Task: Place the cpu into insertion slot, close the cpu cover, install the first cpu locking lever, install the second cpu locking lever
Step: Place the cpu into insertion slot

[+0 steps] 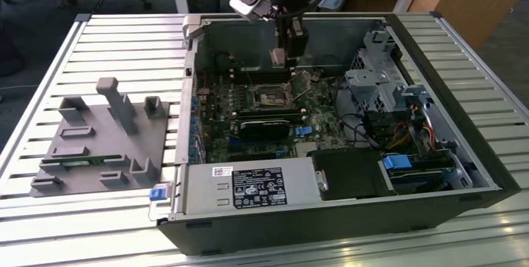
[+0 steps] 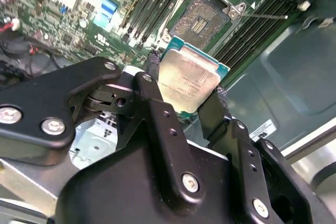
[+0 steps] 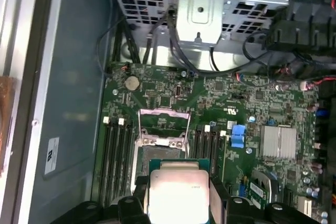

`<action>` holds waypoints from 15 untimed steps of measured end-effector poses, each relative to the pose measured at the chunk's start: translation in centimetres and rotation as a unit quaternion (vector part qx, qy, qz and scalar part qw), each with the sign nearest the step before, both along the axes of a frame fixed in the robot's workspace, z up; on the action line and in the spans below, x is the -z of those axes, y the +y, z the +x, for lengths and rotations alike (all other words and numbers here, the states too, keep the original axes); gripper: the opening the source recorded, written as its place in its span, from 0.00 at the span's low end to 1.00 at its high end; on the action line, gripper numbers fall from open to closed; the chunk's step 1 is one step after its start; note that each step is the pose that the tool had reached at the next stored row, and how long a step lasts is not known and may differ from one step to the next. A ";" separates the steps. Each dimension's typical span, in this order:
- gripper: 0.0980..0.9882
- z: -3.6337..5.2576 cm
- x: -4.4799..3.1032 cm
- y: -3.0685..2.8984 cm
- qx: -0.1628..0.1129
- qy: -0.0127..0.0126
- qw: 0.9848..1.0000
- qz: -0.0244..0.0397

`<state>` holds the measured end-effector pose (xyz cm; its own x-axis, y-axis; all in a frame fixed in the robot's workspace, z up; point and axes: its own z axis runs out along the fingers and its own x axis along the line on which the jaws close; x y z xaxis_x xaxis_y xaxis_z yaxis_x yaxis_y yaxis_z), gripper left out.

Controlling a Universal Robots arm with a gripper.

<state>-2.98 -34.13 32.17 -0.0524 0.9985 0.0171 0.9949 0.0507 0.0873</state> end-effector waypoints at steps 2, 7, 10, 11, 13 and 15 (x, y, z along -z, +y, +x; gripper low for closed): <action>0.50 0.00 0.06 0.00 0.010 0.000 1.000 0.000; 0.50 0.00 0.23 0.00 0.019 0.000 1.000 0.000; 0.50 -0.01 0.39 0.00 0.019 0.000 1.000 0.000; 0.50 -0.01 0.42 0.00 0.019 0.001 1.000 0.000; 0.50 0.00 0.48 0.00 0.019 0.002 1.000 0.000; 0.50 -0.01 0.56 0.00 0.019 0.002 1.000 0.000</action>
